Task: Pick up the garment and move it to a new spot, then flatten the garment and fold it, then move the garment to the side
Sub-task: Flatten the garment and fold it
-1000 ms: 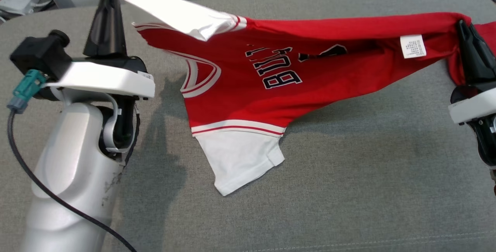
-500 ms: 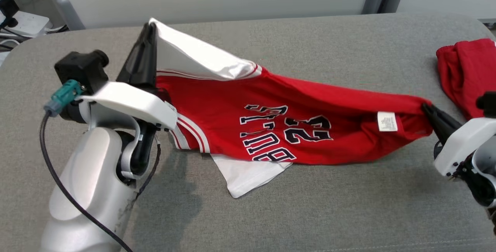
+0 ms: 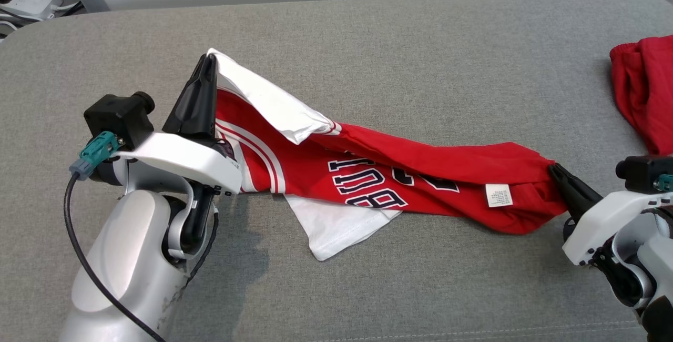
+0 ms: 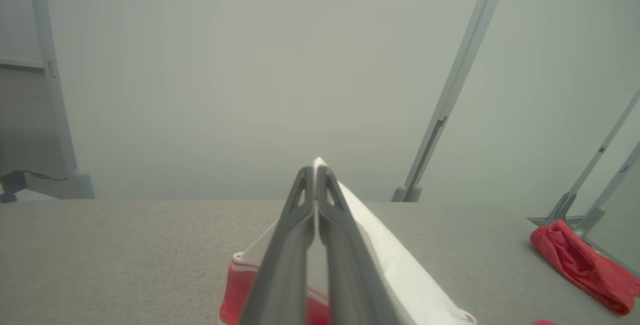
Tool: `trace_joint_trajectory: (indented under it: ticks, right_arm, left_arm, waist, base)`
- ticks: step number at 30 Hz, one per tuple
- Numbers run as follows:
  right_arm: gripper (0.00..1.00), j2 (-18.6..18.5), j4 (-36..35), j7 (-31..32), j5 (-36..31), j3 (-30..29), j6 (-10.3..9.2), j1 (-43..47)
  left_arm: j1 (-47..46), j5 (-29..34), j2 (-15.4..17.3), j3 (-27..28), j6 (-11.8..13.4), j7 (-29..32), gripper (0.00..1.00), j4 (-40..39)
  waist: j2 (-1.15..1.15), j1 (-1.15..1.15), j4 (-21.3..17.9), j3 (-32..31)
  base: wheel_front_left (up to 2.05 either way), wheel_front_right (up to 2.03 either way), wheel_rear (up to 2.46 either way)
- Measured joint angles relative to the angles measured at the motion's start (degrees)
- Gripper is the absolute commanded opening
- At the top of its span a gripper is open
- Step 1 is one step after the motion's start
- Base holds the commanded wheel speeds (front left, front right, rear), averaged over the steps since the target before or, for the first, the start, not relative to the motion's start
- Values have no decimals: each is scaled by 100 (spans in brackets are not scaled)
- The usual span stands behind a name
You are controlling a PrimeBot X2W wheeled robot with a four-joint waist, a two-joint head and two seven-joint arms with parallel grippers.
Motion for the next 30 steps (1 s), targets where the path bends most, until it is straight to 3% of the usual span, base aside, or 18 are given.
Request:
trace_joint_trajectory:
  ticks: [6,17,30]
  right_arm:
    - [0,-155,-274,-610,-167,-22,1,201]
    - [0,-452,-1488,-744,-851,-1192,1,65]
    - [0,-861,-1724,-536,-835,-1658,1,-1237]
  left_arm:
    - [227,-1,49,119,97,-107,0,-308]
    - [365,-24,342,349,200,-138,0,-961]
    - [-1062,-212,664,616,-20,91,0,-1418]
  waist:
    - [0,0,-24,-14]
    - [0,0,-149,-317]
    - [0,0,-84,-870]
  base:
    - [0,0,0]
    - [0,0,0]
    - [0,0,0]
